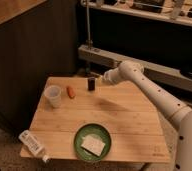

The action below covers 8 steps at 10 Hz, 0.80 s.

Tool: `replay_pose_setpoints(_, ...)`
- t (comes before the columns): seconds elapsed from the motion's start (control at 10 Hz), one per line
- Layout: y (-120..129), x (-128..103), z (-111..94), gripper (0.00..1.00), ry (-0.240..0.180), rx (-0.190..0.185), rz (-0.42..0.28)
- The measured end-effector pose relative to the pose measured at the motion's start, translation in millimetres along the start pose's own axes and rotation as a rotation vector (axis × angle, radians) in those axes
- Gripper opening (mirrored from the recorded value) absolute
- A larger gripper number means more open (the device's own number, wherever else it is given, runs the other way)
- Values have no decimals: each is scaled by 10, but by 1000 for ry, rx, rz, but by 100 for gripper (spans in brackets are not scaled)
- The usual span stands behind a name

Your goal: Knock the eraser over

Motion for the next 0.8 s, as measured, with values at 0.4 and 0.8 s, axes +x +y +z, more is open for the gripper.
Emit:
replay_pose_setpoints(0.4,42,-38,66,5,12,24,-17)
replay_pose_setpoints(0.8,109,-98,165,5,6,52,-23)
